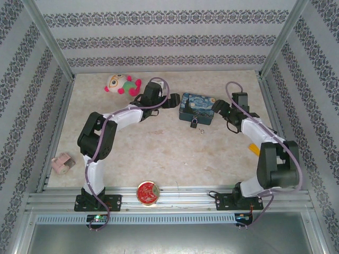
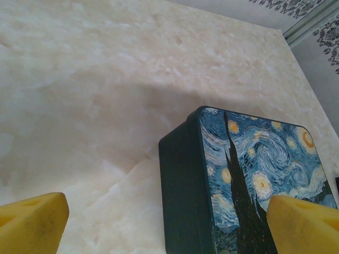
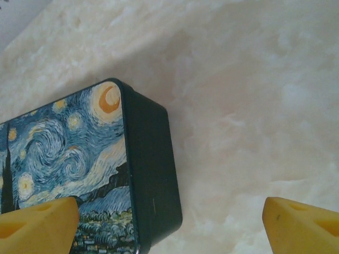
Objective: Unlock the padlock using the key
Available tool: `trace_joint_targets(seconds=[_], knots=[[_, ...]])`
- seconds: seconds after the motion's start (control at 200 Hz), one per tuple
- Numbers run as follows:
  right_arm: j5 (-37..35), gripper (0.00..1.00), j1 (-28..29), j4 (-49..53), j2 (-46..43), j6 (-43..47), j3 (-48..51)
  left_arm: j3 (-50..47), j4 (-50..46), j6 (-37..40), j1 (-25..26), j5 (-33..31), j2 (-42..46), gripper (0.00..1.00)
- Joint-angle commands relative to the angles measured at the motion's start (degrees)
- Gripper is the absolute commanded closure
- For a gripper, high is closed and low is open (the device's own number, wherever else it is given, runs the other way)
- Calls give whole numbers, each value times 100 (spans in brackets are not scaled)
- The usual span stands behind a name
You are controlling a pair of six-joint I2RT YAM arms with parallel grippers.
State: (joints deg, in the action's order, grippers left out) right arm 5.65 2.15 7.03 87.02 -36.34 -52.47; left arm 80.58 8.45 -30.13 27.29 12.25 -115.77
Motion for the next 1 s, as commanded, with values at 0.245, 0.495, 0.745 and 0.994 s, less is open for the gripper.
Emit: trace_joint_targets(seconds=[0.245, 0.495, 0.745, 0.994], knots=[[361, 19, 215, -248, 891, -154, -712, 1007, -564, -28, 318, 158, -788, 17], [558, 30, 250, -306, 1254, -190, -952, 1446, -777, -10, 422, 262, -1185, 26], [992, 48, 375, -426, 1754, -164, -1276, 1452, -845, -46, 435, 245, -1336, 44], [1370, 63, 880, -400, 2296, -163, -1854, 531, -451, -191, 433, -115, -799, 63]])
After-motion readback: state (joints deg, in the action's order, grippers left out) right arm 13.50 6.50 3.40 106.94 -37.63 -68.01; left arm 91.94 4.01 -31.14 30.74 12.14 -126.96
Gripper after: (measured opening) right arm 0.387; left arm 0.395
